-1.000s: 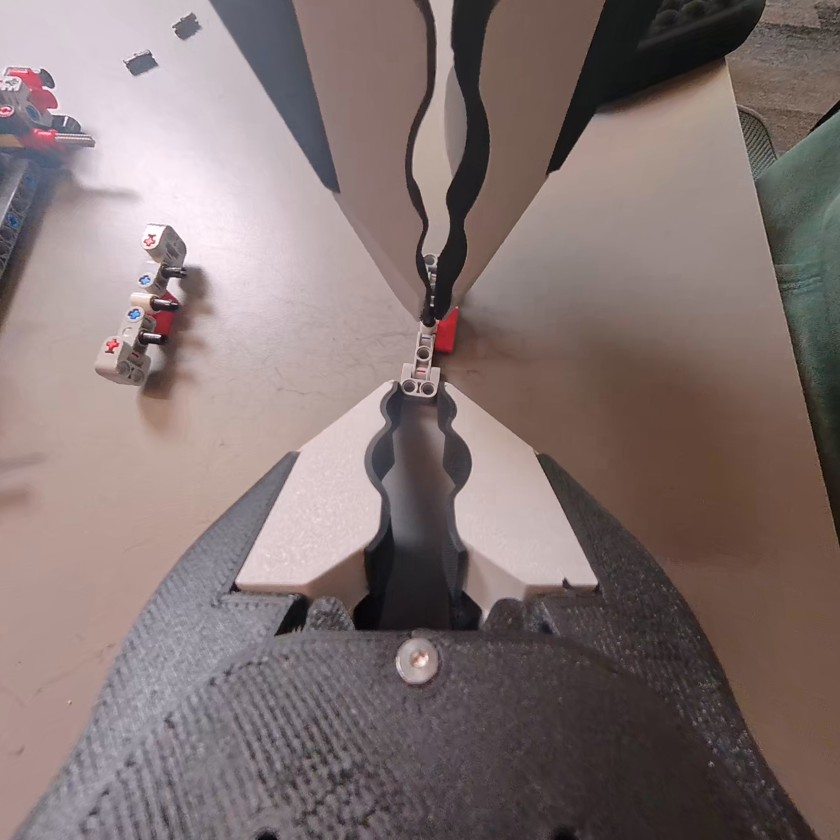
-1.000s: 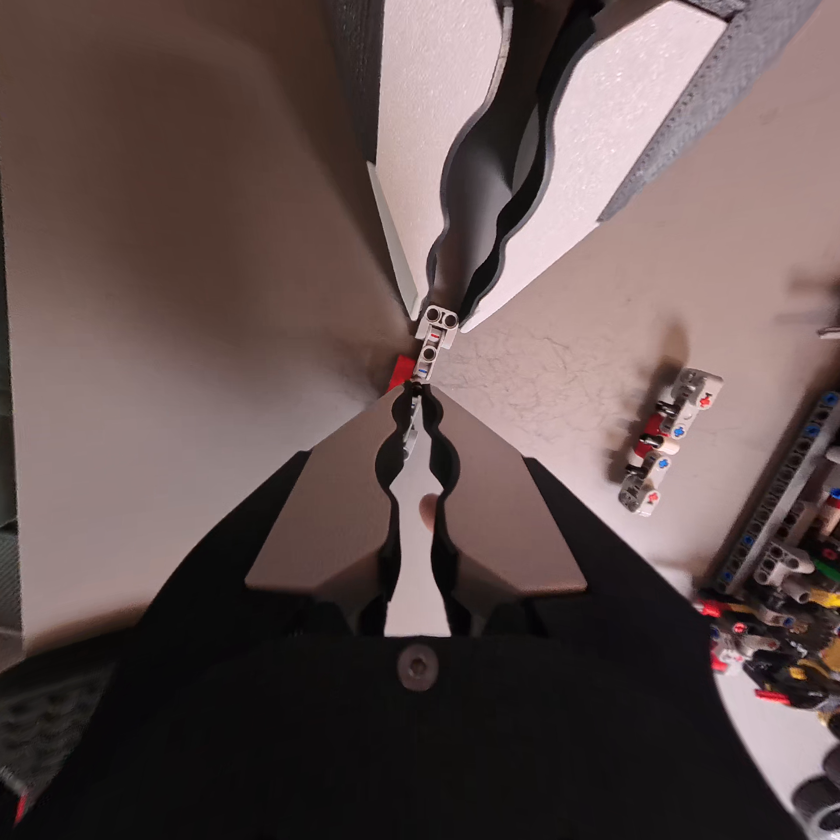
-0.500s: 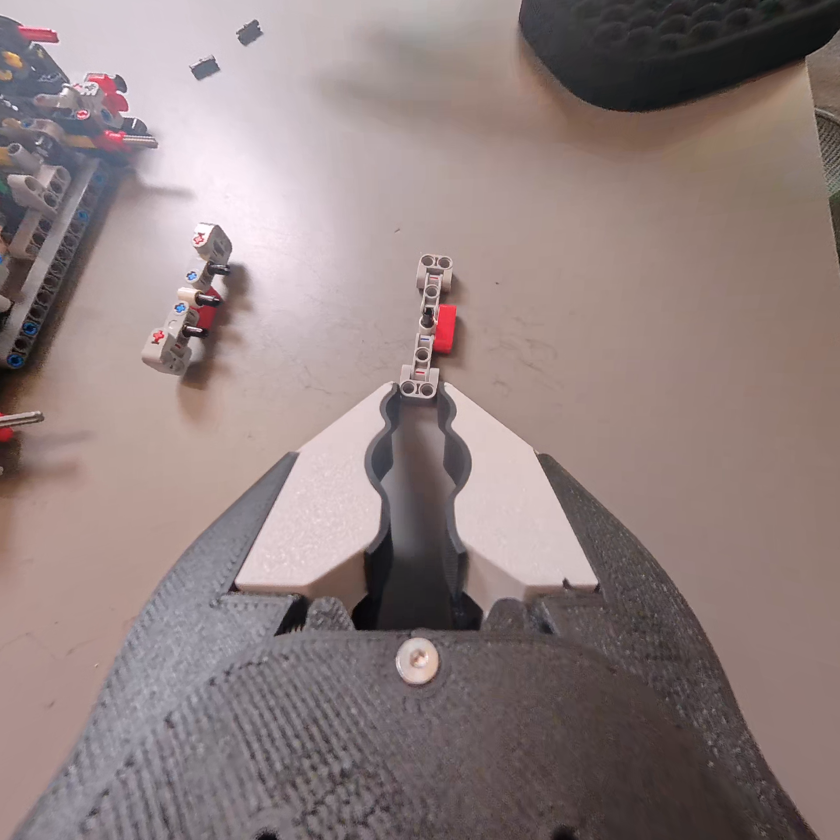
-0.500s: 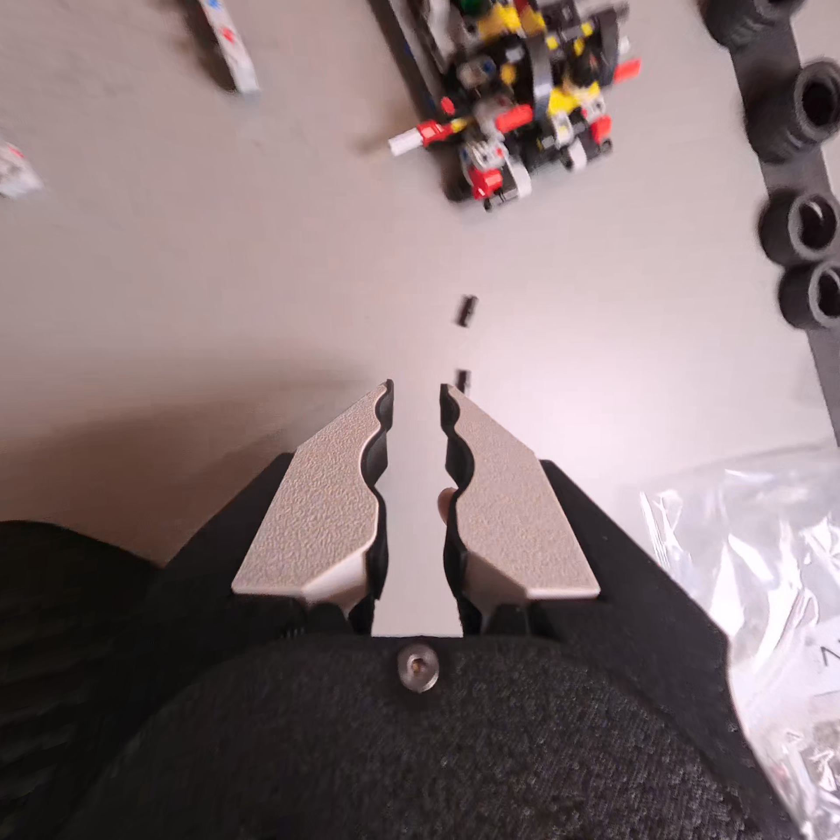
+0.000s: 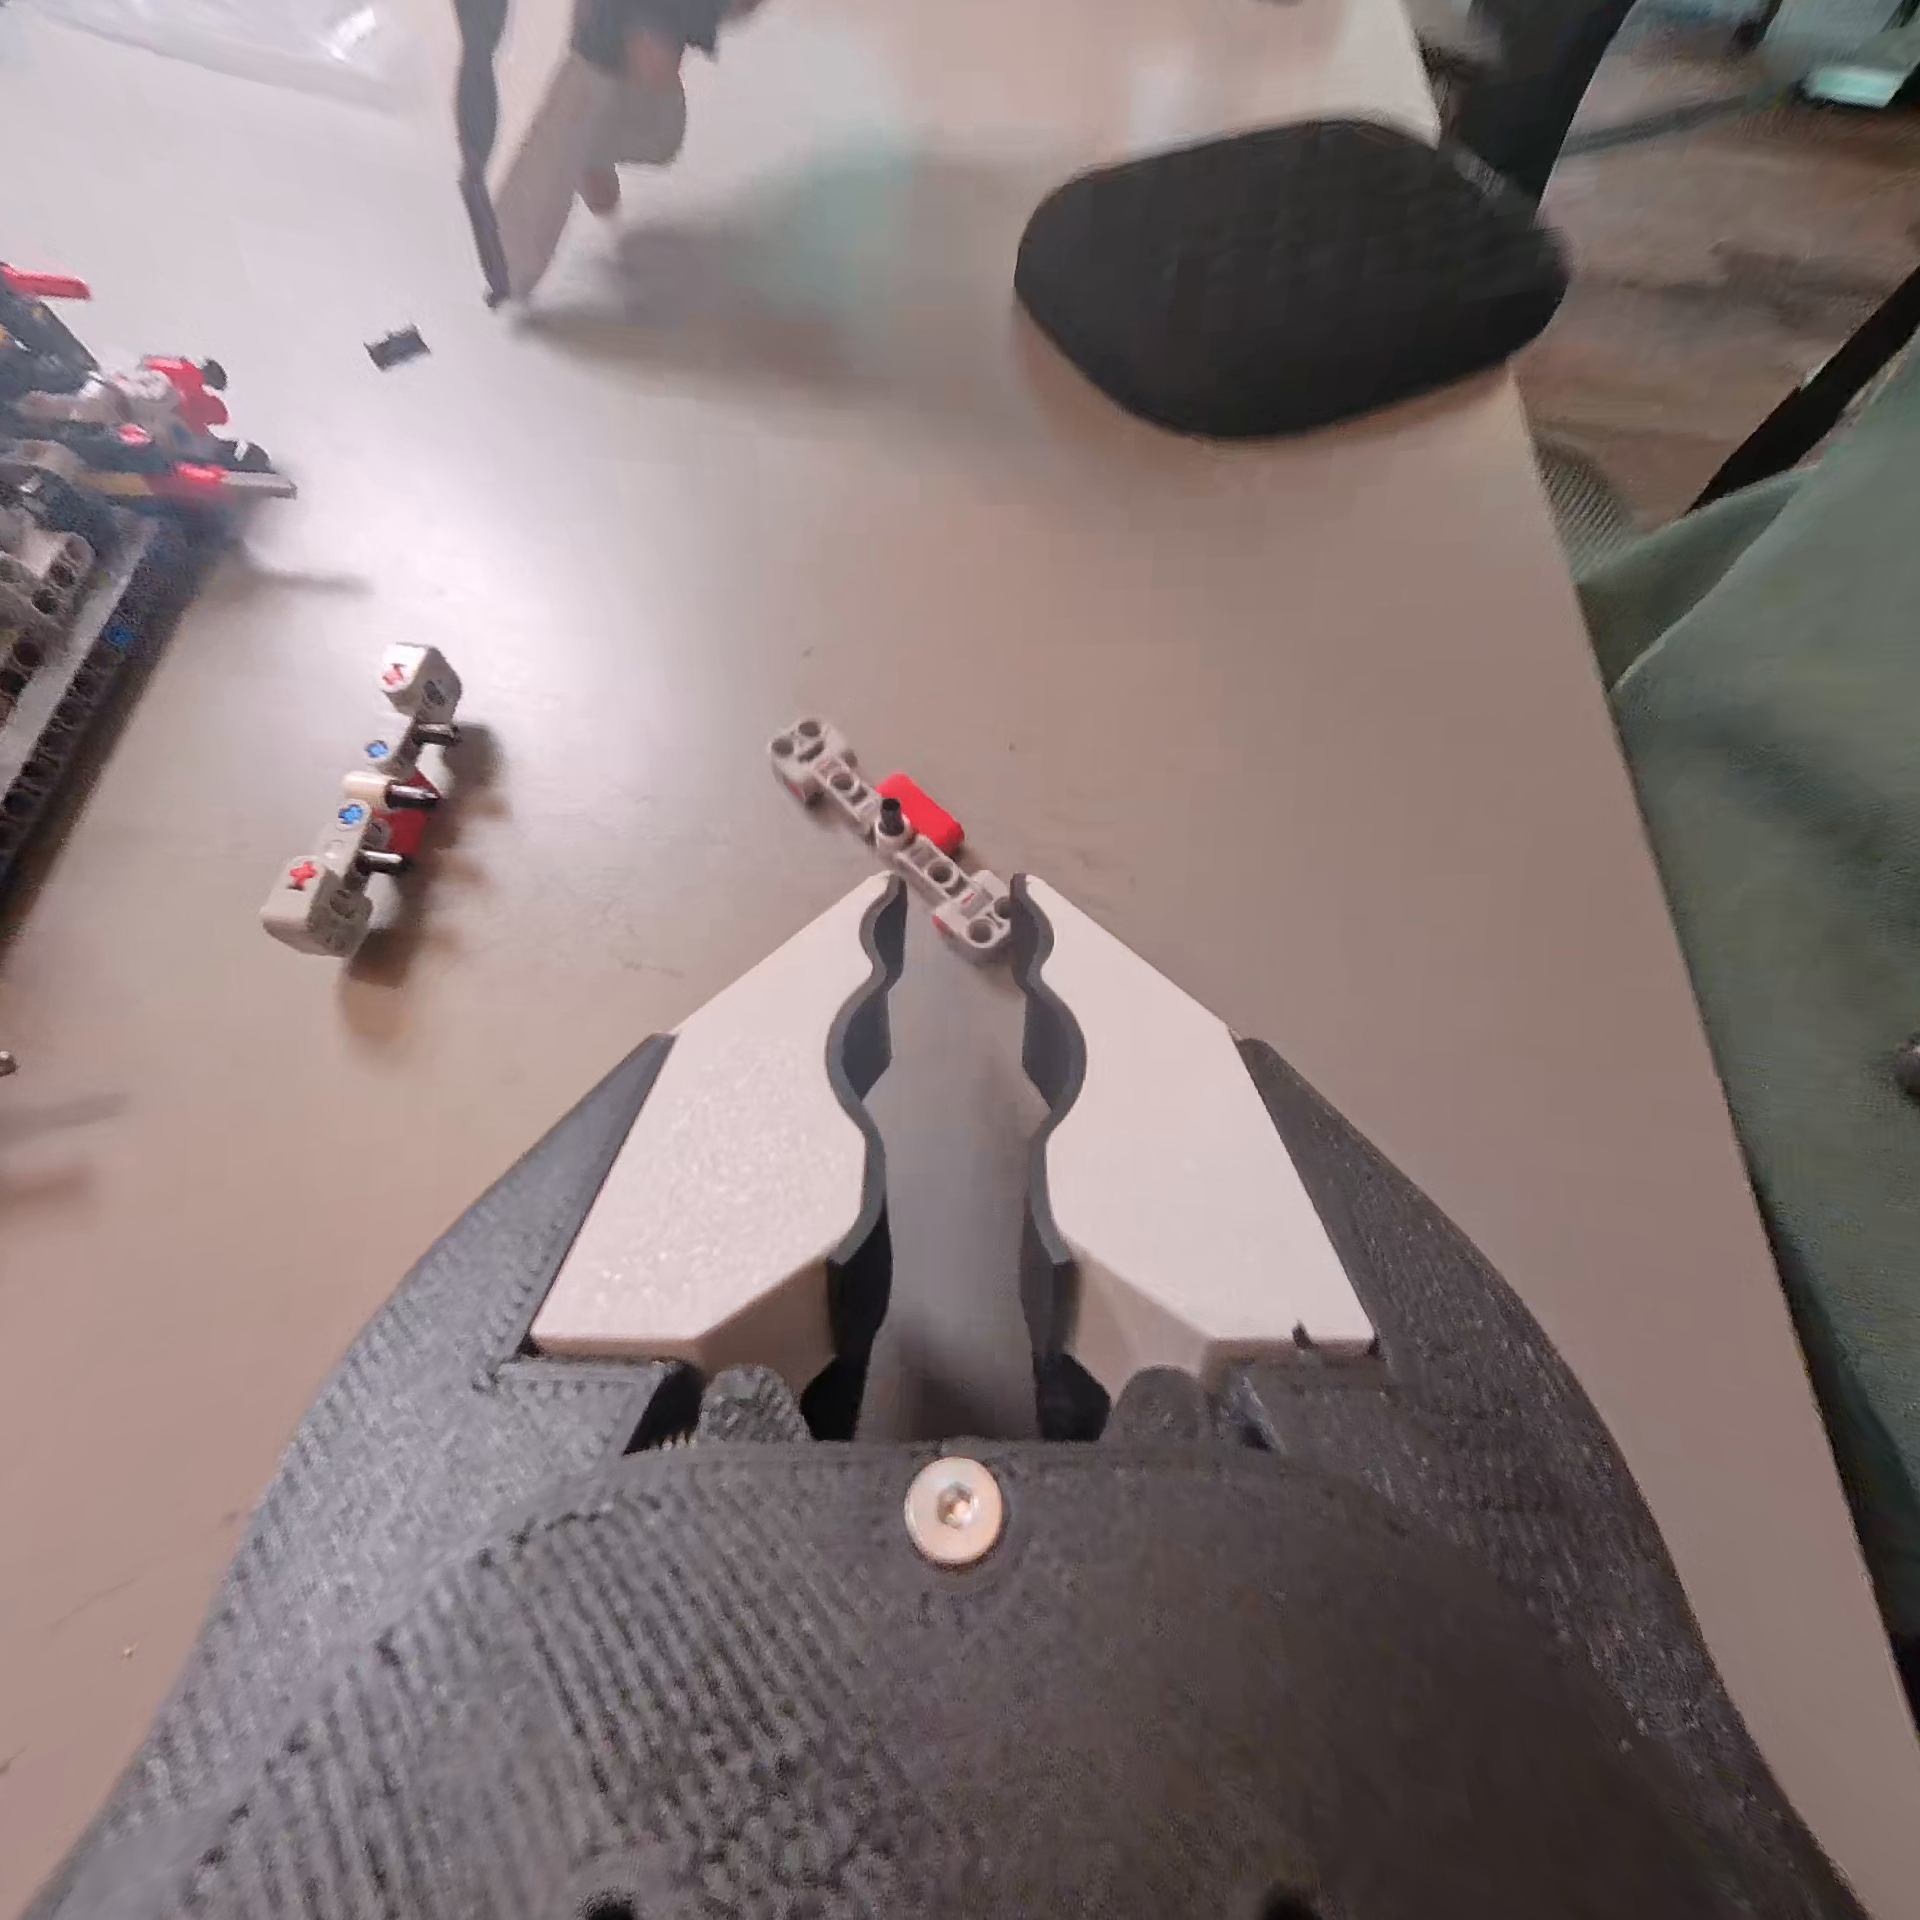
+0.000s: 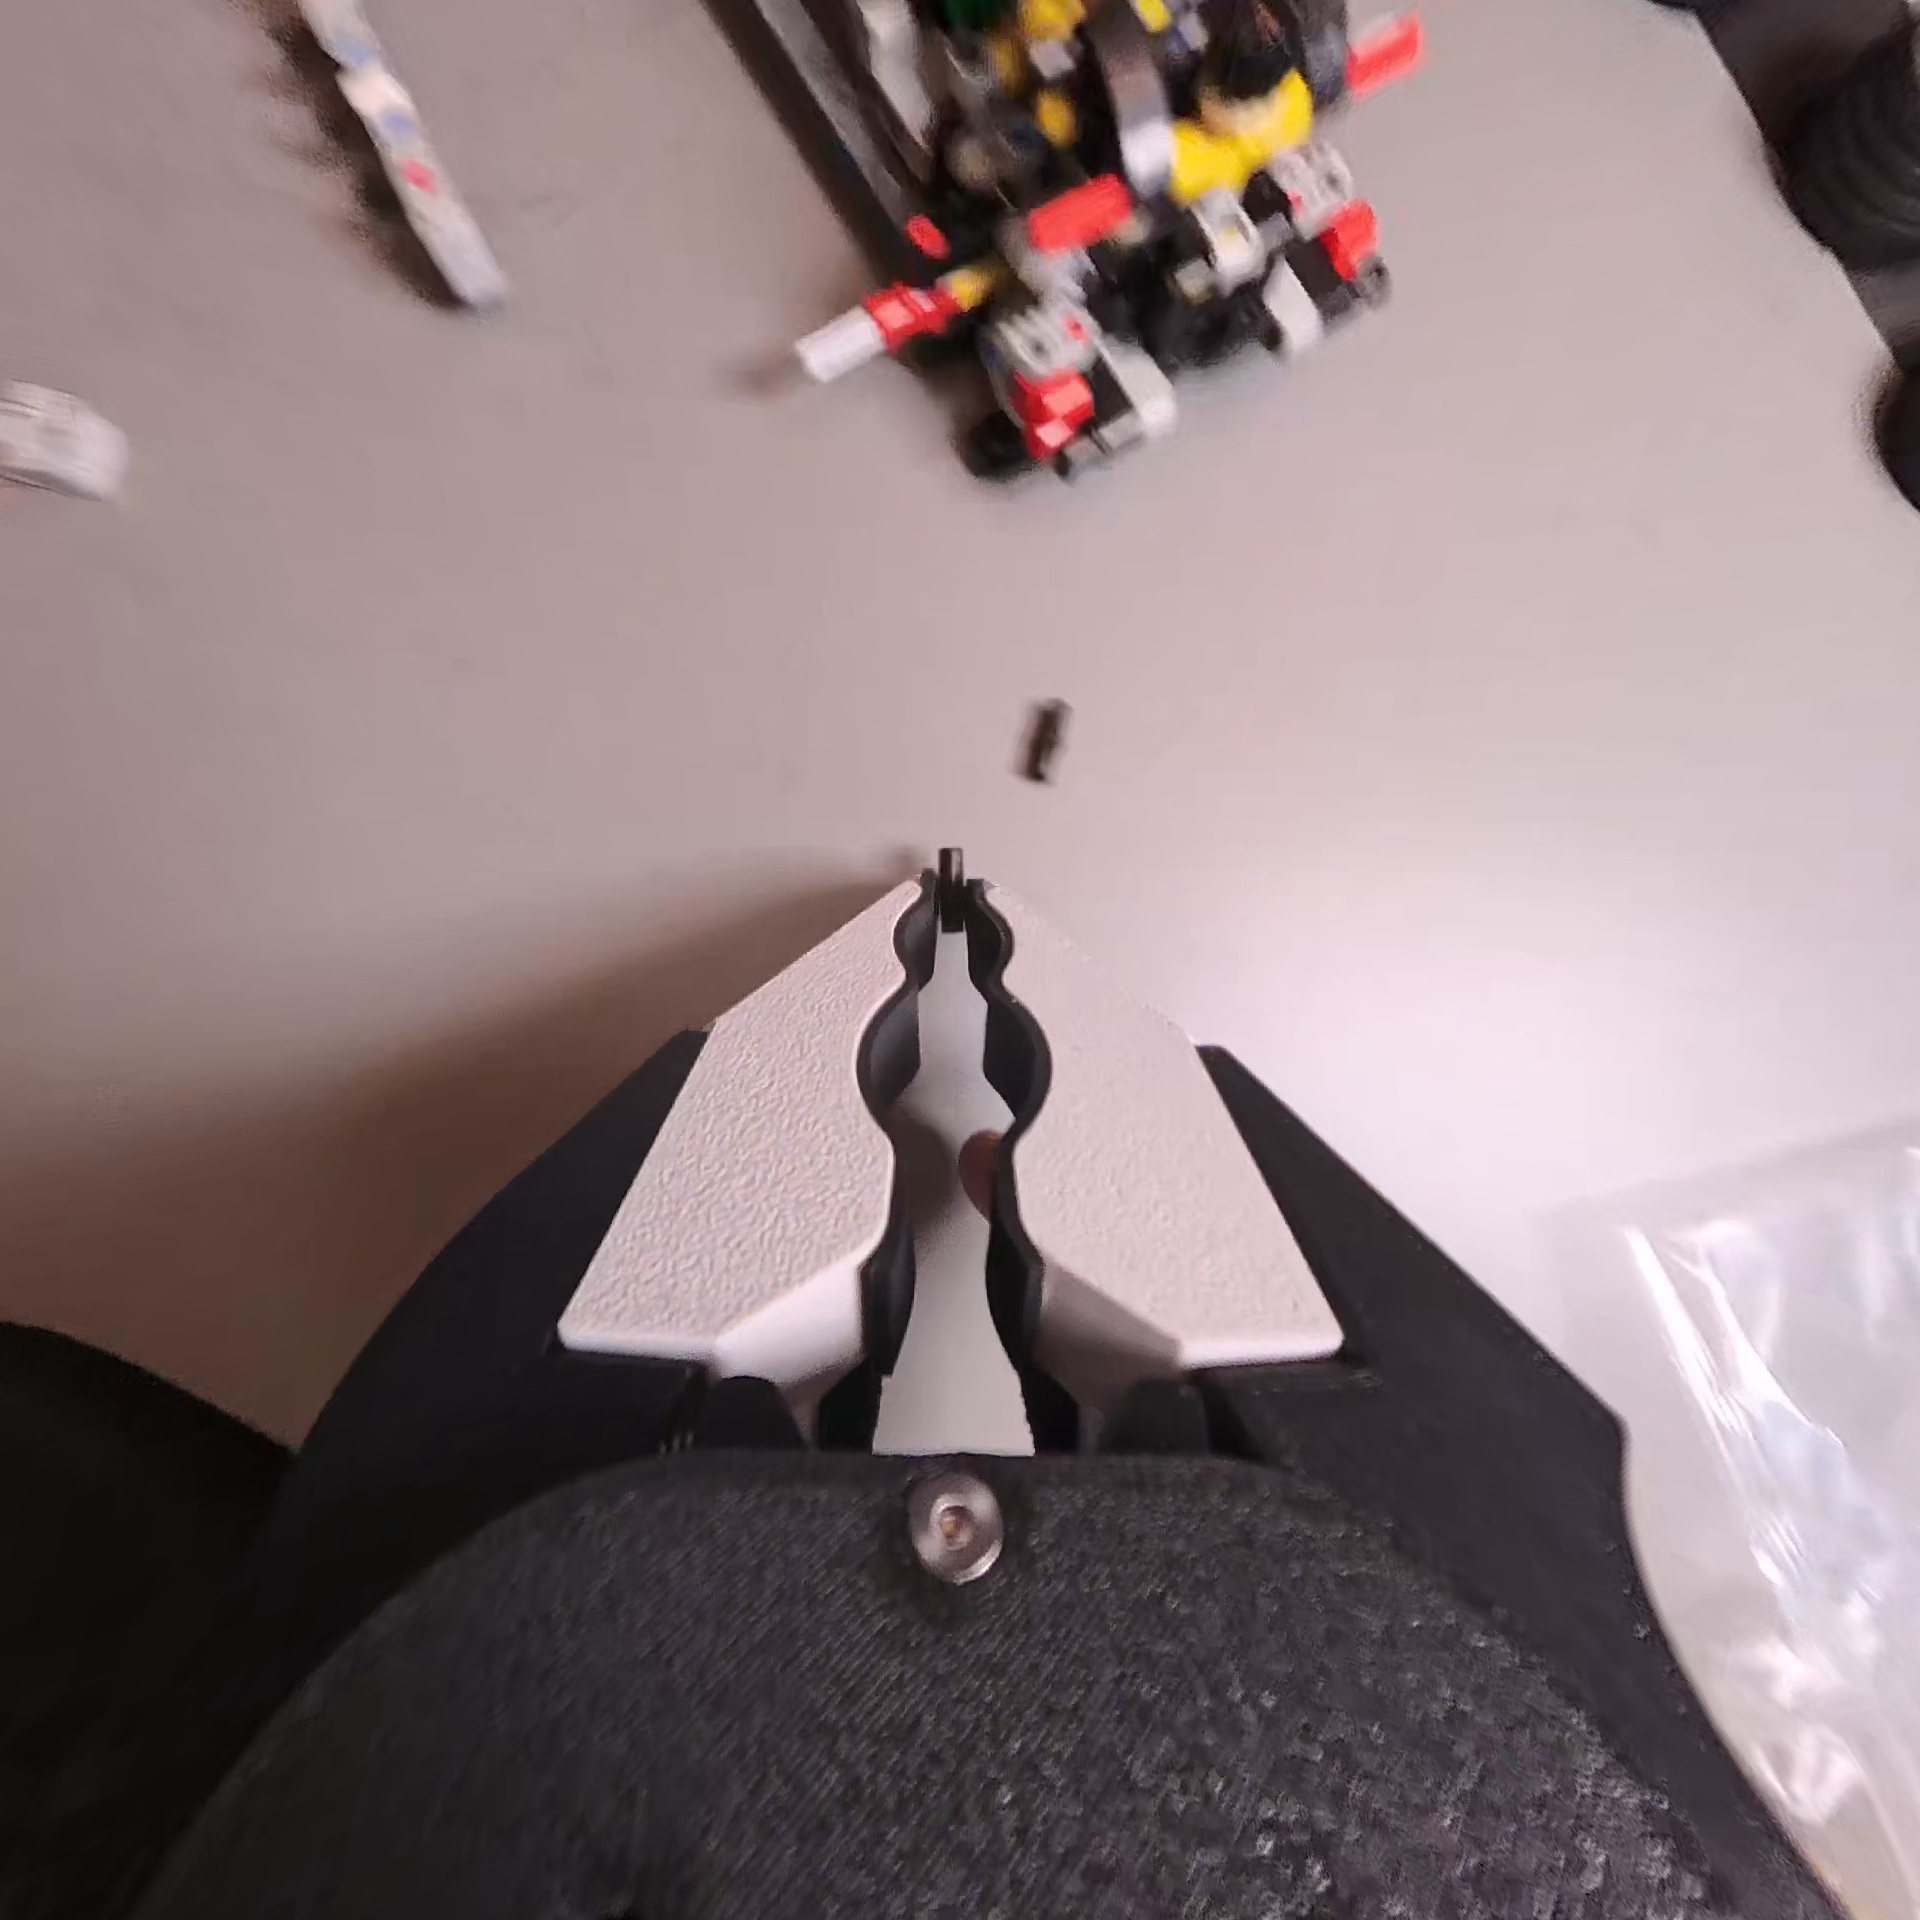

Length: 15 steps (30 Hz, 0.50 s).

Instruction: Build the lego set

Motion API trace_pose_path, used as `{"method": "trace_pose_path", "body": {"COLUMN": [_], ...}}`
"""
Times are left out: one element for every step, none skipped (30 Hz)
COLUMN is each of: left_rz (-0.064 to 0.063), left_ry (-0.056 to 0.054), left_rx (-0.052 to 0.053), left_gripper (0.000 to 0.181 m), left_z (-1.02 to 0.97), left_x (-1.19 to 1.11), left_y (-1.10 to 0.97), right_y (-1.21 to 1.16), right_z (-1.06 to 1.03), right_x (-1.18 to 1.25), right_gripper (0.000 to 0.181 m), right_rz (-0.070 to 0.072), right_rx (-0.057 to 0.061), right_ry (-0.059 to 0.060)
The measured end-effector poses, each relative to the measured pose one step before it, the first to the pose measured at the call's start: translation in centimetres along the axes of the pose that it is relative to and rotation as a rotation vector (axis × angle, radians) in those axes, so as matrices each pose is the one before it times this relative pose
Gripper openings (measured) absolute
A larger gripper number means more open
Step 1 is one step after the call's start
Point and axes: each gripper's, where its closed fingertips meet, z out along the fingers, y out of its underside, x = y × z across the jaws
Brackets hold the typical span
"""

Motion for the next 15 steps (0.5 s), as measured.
{"method": "trace_pose_path", "body": {"left_rz": [-0.0269, -0.025, -0.0175, -0.0092, -0.0058, -0.0086, -0.0176, -0.0257, -0.0287, -0.0283, -0.024, -0.0193, -0.0142, -0.0094, -0.0064], "left_ry": [0.0045, -0.0012, -0.0066, -0.0096, -0.0105, -0.0071, 0.0001, 0.011, 0.0179, 0.0146, 0.0145, 0.0152, 0.0121, 0.0071, 0.0013], "left_rx": [0.0451, 0.0409, 0.033, 0.028, 0.0277, 0.0287, 0.0258, 0.0213, 0.0186, 0.0169, 0.0129, 0.0073, 0.0042, 0.0009, -0.0019], "left_gripper": [0.018, 0.017, 0.018, 0.02, 0.02, 0.02, 0.02, 0.02, 0.02, 0.02, 0.021, 0.021, 0.021, 0.02, 0.02], "left_z": [-0.316, -0.245, -0.163, -0.086, -0.064, -0.038, -0.005, 0.006, 0.003, -0.024, -0.035, -0.03, -0.028, -0.015, 0.001], "left_x": [-0.093, -0.174, -0.207, -0.194, -0.156, -0.073, -0.001, 0.11, 0.188, 0.123, 0.114, 0.117, 0.098, 0.057, -0.01], "left_y": [-0.714, -0.638, -0.504, -0.439, -0.43, -0.423, -0.359, -0.274, -0.217, -0.193, -0.145, -0.079, -0.038, -0.002, 0.041], "right_y": [-1.204, -1.442, -1.514, -1.539, -1.638, -1.601, -1.495, -1.274, -1.043, -0.919, -0.762, -0.564, -0.392, -0.25, -0.122], "right_z": [-0.187, -0.103, 0.044, 0.195, 0.322, 0.435, 0.501, 0.539, 0.526, 0.489, 0.417, 0.37, 0.313, 0.237, 0.188], "right_x": [-1.612, -1.752, -1.866, -1.971, -1.915, -1.787, -1.47, -1.13, -0.926, -0.658, -0.466, -0.38, -0.206, -0.04, -0.115], "right_gripper": [0.003, 0.003, 0.003, 0.003, 0.003, 0.003, 0.003, 0.003, 0.003, 0.003, 0.003, 0.003, 0.003, 0.003, 0.003], "right_rz": [-0.0217, -0.0416, -0.059, -0.0611, -0.0595, -0.0636, -0.0674, -0.069, -0.0639, -0.0553, -0.0419, -0.0268, -0.0212, -0.0204, -0.0195], "right_rx": [0.0501, 0.0472, 0.0371, 0.029, 0.0305, 0.028, 0.0218, 0.0098, 0.0011, 0.0016, 0.003, 0.0005, -0.0029, -0.0053, -0.008], "right_ry": [-0.0343, -0.0213, -0.0165, -0.0221, -0.0212, -0.0185, -0.0074, 0.0032, 0.0027, 0.0069, 0.0048, -0.0011, 0.0017, 0.0078, -0.0001]}}
